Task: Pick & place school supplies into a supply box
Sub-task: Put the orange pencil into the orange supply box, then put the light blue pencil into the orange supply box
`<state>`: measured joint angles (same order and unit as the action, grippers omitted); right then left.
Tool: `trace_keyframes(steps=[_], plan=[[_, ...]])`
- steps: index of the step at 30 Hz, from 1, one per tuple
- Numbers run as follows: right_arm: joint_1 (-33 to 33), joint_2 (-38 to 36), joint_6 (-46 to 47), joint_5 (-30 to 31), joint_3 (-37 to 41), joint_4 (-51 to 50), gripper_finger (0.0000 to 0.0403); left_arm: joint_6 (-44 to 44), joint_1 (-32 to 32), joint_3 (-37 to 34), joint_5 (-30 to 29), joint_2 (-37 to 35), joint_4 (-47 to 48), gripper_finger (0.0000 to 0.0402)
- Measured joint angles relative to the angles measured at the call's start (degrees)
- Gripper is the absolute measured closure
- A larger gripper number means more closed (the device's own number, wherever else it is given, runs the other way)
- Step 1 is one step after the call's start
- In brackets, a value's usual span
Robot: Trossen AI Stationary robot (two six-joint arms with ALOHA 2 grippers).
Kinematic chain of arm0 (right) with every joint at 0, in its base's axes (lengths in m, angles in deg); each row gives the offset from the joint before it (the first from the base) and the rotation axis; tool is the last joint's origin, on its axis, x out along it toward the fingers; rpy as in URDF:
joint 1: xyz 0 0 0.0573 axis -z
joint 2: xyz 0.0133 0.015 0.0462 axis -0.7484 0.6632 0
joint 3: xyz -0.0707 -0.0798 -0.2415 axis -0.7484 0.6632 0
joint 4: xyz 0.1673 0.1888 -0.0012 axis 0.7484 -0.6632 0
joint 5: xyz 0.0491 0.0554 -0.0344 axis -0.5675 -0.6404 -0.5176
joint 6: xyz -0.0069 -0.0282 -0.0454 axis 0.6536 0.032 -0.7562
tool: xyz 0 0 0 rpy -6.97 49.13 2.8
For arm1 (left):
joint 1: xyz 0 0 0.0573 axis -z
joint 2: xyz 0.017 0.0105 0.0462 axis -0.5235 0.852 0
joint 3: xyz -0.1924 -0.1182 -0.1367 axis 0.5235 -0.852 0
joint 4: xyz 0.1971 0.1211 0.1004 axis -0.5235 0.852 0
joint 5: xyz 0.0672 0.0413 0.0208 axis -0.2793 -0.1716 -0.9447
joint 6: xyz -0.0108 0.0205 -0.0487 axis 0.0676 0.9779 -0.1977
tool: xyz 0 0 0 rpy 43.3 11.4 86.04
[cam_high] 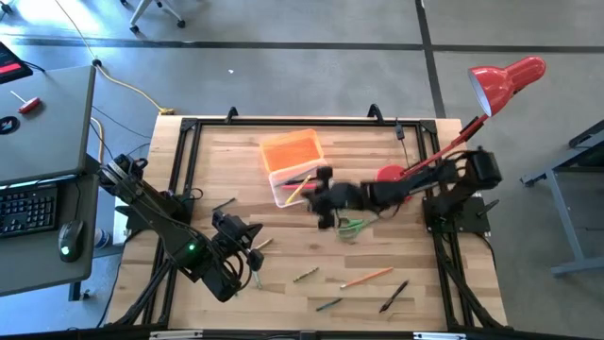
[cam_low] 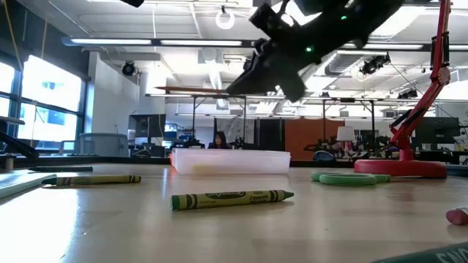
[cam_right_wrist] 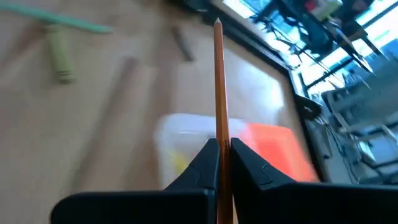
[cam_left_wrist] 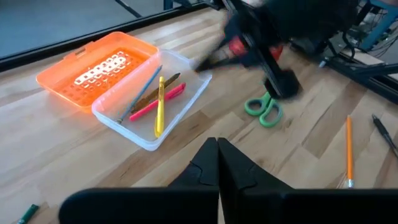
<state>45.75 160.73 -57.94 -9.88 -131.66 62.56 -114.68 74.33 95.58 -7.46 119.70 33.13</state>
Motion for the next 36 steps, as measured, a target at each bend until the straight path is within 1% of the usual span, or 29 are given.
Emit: trace_keyframes(steps=[4, 8, 11, 16, 18, 23, 26, 29, 33, 36], plan=[[6.93, 0.46, -0.56, -6.33, -0.11, -1.86, 0.0399, 0.0, 0.0, 0.02, -0.15, -0.02, -0.48, 0.0379], [12.37, 2.5, -4.34, -6.82, 0.0, -7.9, 0.04, 0.0, 0.0, 0.02, 0.13, -0.02, -0.87, 0.0362], [15.36, 3.34, -6.87, -8.58, -0.02, -12.34, 0.04, 0.0, 0.0, 0.02, 0.2, -0.02, -0.96, 0.035], [16.66, 3.8, -10.61, -15.87, -0.04, -11.9, 0.0398, 0.17, -0.02, 0.02, -0.17, -0.02, -0.68, 0.0352], [16.69, 3.91, -10.82, -16.24, -0.06, -11.74, 0.0394, 0.17, -0.02, 0.02, -0.17, -0.02, -0.58, 0.0358], [16.75, 3.92, -10.83, -14.49, -0.09, -9.45, 0.0371, 0.04, 0.0, 0.02, 0.16, -0.02, -1.11, 0.0374], [16.73, 3.92, -10.78, -14.17, -0.09, -7.85, 0.035, 0.02, -0.02, 0.02, 3.26, -0.02, -1.94, 0.0377], [16.69, 3.92, -9.79, -14.14, -0.11, -7.29, 0.0329, -0.02, 0.0, 0.01, 8.47, 0.01, -4.64, 0.0368], [16.13, 3.92, -8.38, -14.08, -0.11, -6.99, 0.0306, -0.14, 0.0, 0.0, 15.73, 1.39, -11.7, 0.0354], [15.36, 3.92, -7.48, -14.12, -0.11, -6.84, 0.0295, -1.42, 0.0, 0.0, 23.49, 3.11, -18.62, 0.035]])
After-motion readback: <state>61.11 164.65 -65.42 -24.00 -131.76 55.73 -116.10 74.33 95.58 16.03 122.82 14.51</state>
